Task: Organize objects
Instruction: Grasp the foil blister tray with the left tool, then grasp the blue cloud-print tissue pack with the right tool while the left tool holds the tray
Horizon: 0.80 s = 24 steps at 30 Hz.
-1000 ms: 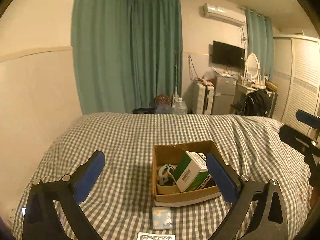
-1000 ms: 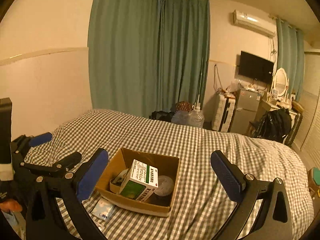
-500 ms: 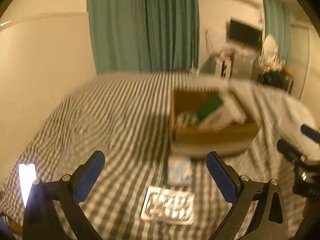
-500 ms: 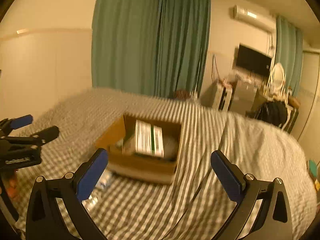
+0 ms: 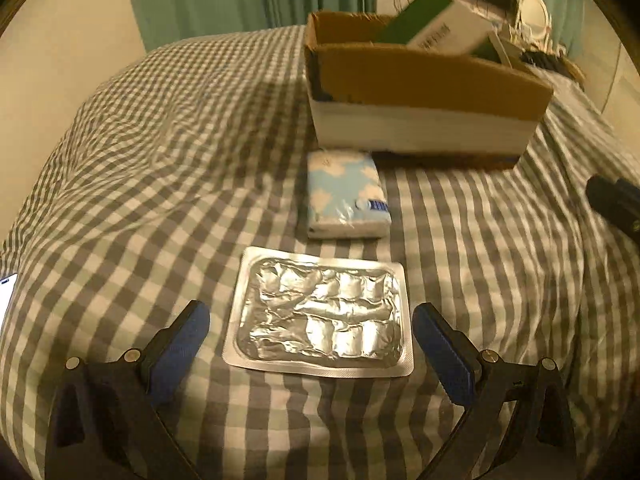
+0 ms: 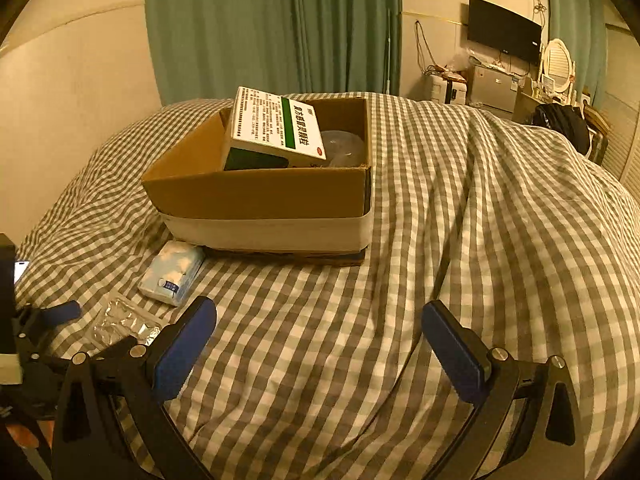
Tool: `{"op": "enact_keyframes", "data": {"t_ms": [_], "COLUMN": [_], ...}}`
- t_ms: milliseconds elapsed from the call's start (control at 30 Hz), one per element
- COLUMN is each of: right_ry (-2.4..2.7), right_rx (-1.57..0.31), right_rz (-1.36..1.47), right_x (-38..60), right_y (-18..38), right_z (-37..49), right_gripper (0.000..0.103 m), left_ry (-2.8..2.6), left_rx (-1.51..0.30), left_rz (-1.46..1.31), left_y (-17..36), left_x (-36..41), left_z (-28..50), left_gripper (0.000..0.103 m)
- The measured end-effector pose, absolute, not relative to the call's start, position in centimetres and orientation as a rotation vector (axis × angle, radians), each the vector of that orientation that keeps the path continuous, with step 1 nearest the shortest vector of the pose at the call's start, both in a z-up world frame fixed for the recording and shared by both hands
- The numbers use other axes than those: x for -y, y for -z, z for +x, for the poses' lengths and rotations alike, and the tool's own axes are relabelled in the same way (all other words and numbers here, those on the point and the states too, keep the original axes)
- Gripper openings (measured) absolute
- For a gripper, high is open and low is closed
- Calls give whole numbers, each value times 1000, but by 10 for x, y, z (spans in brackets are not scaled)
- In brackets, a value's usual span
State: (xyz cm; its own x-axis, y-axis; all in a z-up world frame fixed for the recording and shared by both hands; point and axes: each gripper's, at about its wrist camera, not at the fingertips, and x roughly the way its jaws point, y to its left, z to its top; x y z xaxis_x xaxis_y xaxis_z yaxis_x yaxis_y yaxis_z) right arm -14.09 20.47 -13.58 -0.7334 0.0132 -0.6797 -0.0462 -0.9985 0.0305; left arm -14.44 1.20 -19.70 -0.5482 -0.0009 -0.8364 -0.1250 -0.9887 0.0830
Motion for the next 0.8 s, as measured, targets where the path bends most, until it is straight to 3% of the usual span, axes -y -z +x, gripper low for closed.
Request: {"op": "enact_keyframes", "data": {"t_ms": [233,400,800], "right_ry": [-2905,-2897,-2906], "right_rx": [-43,-51,-4], "right_rz": [-1140,-1169,-1193], "right_x": [-200,-201,-192], "right_y": [138,141,142], "right_z": [-138,-139,-140], "right_gripper": [103,103,103], "left_ry": [-2589,-2588,-2731], "left_rx": [-310,-269,-39], "left_rz": [-1598,-1580,-1254], "left_y": [221,220,137], "left_x": [-29,-28,6], "left_z": [-164,-163,-130], "left_gripper": [103,103,100]}}
